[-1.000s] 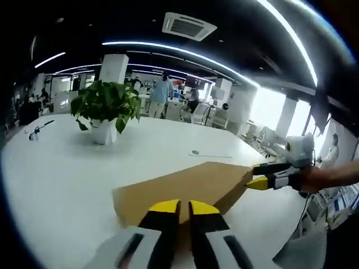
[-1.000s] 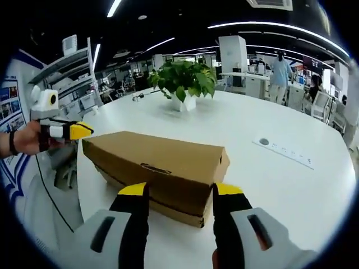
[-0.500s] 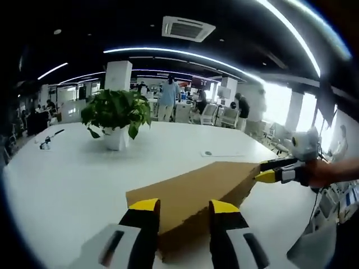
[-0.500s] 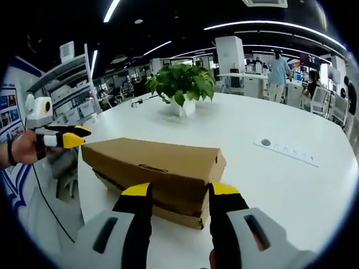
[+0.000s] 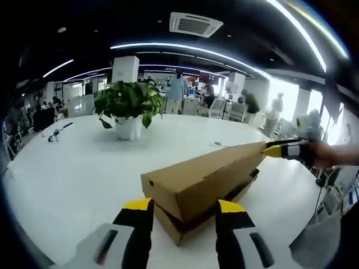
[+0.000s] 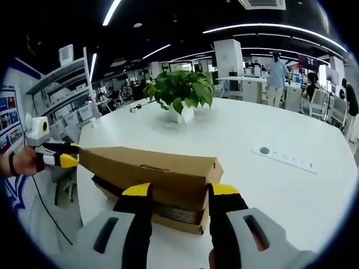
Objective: Operate the shoe box by opening the lid, removing the specified soft item, and placing it in the target area until the item is outside and the box remains undamaged.
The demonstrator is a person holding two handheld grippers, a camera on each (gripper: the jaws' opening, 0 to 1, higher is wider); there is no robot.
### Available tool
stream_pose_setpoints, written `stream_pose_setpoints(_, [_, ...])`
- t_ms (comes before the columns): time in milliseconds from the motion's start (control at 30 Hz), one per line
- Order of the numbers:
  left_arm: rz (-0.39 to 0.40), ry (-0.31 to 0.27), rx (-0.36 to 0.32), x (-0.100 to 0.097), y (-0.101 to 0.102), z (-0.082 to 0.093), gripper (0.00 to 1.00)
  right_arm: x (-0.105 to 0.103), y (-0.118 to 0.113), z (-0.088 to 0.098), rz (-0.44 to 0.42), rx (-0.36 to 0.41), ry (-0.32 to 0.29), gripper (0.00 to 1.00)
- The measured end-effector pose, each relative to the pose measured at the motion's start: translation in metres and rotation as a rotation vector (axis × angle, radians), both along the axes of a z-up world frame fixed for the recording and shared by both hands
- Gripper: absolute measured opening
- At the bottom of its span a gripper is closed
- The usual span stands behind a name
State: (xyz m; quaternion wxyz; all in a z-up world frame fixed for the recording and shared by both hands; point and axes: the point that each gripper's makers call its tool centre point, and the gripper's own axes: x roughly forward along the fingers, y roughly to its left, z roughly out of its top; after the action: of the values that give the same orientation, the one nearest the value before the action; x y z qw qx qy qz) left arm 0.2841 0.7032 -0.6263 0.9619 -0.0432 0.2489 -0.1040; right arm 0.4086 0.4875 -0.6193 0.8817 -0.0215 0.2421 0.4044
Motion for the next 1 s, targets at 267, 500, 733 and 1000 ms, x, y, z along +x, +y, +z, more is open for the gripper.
stream_pose_setpoints(267, [-0.019,-0.001,0.065,0.015,0.000,-0.005,0.41,0.008,0.005,0.009,0.005,-0.005,-0.013,0.36])
stream_pose_setpoints(500, [-0.018,-0.030,0.134,0.030,0.005,0.003,0.38,0.019,0.009,0.023,0.003,0.022,-0.029,0.36])
stream_pose_setpoints(733, [0.024,-0.060,0.176,0.043,0.021,0.012,0.26,0.029,0.015,0.036,0.007,0.035,-0.054,0.36])
stream_pose_setpoints(1000, [0.064,-0.078,0.211,0.057,0.038,0.021,0.13,0.039,0.022,0.048,-0.011,0.069,-0.056,0.36])
